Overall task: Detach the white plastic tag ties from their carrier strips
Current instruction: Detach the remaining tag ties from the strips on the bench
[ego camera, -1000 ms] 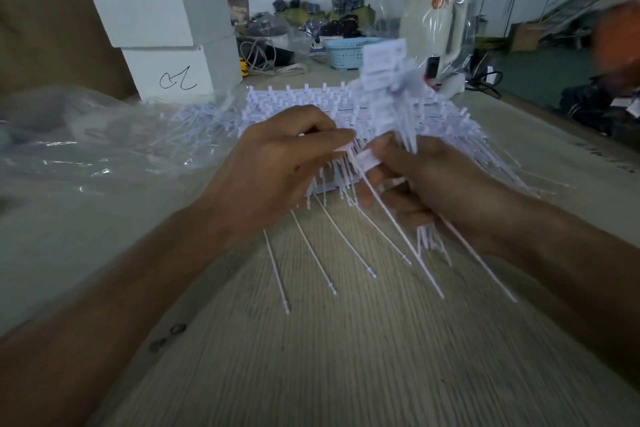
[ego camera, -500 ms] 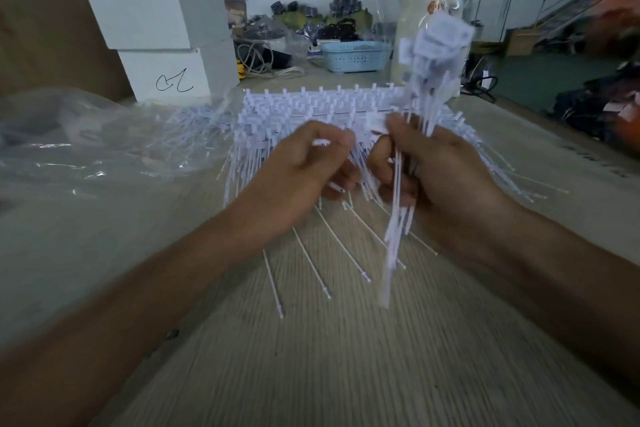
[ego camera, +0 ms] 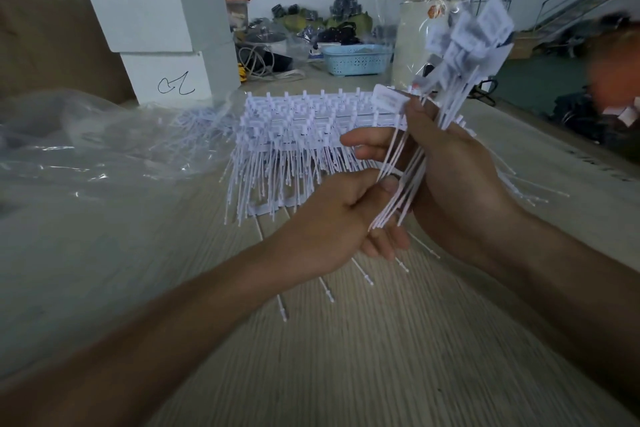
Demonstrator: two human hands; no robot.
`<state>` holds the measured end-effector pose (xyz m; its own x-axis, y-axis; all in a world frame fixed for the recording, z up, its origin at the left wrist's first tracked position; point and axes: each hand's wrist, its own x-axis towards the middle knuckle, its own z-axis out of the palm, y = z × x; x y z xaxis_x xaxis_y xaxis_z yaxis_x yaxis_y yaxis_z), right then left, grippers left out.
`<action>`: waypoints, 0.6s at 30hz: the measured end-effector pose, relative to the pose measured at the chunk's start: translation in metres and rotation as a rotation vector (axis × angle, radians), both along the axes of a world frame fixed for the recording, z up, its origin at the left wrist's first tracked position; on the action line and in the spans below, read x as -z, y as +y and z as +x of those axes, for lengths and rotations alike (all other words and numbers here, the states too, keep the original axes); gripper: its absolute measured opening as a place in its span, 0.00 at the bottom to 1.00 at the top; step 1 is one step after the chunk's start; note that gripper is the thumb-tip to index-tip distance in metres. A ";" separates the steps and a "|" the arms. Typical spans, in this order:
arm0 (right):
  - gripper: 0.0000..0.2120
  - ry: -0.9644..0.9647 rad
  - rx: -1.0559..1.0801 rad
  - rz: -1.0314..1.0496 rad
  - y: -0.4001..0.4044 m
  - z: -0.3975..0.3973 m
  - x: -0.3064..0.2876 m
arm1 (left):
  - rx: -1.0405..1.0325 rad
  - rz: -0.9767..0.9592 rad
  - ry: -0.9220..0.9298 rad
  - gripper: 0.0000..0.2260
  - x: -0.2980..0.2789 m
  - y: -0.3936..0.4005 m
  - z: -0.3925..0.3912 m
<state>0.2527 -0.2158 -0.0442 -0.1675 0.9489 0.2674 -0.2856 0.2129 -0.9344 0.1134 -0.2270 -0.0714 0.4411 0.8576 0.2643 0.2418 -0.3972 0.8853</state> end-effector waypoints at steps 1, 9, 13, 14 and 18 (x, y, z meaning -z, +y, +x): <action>0.21 0.014 -0.022 -0.017 0.000 0.000 0.001 | -0.016 0.003 -0.010 0.17 0.001 0.000 0.001; 0.17 -0.069 0.005 -0.125 -0.009 -0.016 0.009 | -0.140 0.002 -0.110 0.14 0.003 0.002 0.004; 0.17 -0.189 0.079 -0.071 -0.006 -0.016 0.013 | -0.126 0.036 -0.149 0.15 0.003 0.000 0.003; 0.19 -0.232 0.089 -0.047 -0.006 -0.016 0.013 | -0.114 0.033 -0.167 0.15 0.002 0.000 0.003; 0.21 -0.296 0.071 0.015 -0.007 -0.015 0.010 | -0.059 -0.007 -0.242 0.14 0.000 -0.003 0.003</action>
<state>0.2374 -0.2232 -0.0544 -0.1739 0.9574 0.2305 0.0149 0.2365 -0.9715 0.1169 -0.2296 -0.0715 0.3146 0.8823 0.3501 0.0447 -0.3822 0.9230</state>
